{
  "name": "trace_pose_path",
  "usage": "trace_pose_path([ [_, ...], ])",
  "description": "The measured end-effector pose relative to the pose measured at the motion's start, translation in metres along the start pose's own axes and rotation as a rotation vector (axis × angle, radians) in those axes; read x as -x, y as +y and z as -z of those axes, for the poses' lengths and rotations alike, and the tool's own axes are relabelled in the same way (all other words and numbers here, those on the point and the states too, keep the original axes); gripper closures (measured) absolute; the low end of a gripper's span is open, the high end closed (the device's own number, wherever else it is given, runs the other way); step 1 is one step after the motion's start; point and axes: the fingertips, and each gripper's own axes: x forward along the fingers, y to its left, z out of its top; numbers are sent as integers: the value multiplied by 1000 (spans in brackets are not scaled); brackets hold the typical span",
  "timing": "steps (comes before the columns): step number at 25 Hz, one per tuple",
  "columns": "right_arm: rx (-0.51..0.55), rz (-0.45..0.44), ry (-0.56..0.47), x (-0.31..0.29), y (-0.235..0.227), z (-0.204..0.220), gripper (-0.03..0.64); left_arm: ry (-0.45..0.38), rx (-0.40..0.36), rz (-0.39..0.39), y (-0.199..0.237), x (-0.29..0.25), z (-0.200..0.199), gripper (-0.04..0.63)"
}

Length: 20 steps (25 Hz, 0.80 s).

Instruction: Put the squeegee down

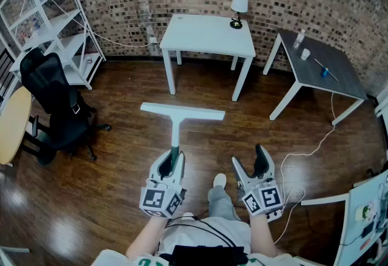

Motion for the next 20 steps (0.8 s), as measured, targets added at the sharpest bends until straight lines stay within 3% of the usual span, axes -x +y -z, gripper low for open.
trace_pose_path([
  [5, 19, -22, -10, -54, -71, 2, 210, -1, 30, -33, 2, -88, 8, 512],
  [10, 19, -56, -32, -110, -139, -13, 210, -24, 23, -48, -8, -175, -12, 512],
  [20, -67, -136, 28, -175, -219, 14, 210, -3, 22, -125, -2, -279, -3, 514],
])
